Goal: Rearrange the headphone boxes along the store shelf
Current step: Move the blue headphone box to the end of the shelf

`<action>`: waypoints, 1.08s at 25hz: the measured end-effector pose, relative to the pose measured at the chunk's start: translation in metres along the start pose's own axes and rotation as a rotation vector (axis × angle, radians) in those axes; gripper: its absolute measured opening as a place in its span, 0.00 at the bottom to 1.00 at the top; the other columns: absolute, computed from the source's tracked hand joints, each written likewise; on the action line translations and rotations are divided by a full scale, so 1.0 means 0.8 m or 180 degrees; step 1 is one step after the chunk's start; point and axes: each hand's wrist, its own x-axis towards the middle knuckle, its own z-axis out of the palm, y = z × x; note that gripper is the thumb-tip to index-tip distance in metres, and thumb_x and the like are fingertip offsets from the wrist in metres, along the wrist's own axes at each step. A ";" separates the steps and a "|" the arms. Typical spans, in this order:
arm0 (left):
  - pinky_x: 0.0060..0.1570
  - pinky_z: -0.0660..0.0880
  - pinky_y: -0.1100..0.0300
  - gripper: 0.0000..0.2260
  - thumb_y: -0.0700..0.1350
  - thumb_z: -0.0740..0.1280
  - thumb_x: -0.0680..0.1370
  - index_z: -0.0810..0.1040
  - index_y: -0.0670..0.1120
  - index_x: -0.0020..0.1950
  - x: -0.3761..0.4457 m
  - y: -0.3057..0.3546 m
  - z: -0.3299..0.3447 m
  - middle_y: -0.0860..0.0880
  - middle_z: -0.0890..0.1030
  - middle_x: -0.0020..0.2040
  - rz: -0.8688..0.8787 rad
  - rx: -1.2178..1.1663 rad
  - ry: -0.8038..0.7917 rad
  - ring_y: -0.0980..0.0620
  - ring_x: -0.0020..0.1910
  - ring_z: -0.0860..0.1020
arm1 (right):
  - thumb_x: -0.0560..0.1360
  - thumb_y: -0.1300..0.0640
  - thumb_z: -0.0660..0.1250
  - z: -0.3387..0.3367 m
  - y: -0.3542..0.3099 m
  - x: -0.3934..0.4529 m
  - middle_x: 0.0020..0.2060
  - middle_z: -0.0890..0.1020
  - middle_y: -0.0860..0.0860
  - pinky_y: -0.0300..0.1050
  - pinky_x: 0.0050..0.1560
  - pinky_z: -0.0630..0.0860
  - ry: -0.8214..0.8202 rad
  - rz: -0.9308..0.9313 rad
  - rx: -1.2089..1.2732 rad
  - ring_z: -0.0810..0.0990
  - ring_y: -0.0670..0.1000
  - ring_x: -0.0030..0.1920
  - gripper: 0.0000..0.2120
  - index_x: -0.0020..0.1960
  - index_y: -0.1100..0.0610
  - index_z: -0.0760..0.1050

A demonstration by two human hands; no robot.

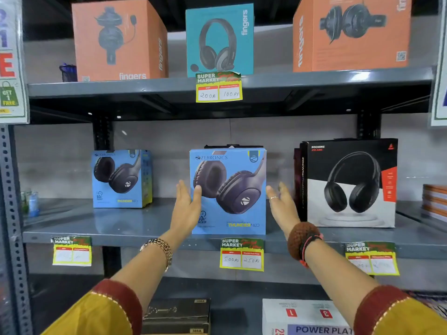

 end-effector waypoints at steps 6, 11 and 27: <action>0.65 0.69 0.49 0.24 0.58 0.57 0.78 0.64 0.47 0.71 0.001 -0.045 0.003 0.48 0.74 0.69 -0.0257 -0.0391 -0.0277 0.49 0.64 0.74 | 0.78 0.51 0.59 0.013 0.027 -0.005 0.72 0.66 0.52 0.49 0.70 0.63 -0.0346 0.0077 -0.0023 0.66 0.54 0.71 0.27 0.74 0.53 0.56; 0.59 0.75 0.51 0.13 0.46 0.63 0.78 0.72 0.52 0.63 0.000 -0.052 0.002 0.53 0.81 0.56 0.0110 -0.0403 -0.0274 0.52 0.55 0.79 | 0.77 0.56 0.62 0.011 0.033 -0.005 0.69 0.72 0.51 0.44 0.64 0.65 -0.0228 -0.0128 -0.0182 0.69 0.54 0.68 0.23 0.71 0.52 0.65; 0.59 0.77 0.47 0.20 0.46 0.65 0.77 0.71 0.50 0.69 0.012 -0.024 -0.021 0.50 0.82 0.58 0.0509 -0.0399 -0.0146 0.50 0.57 0.80 | 0.73 0.52 0.67 -0.007 0.003 0.011 0.57 0.82 0.47 0.58 0.57 0.78 -0.0202 -0.0215 0.0107 0.80 0.50 0.57 0.20 0.64 0.42 0.72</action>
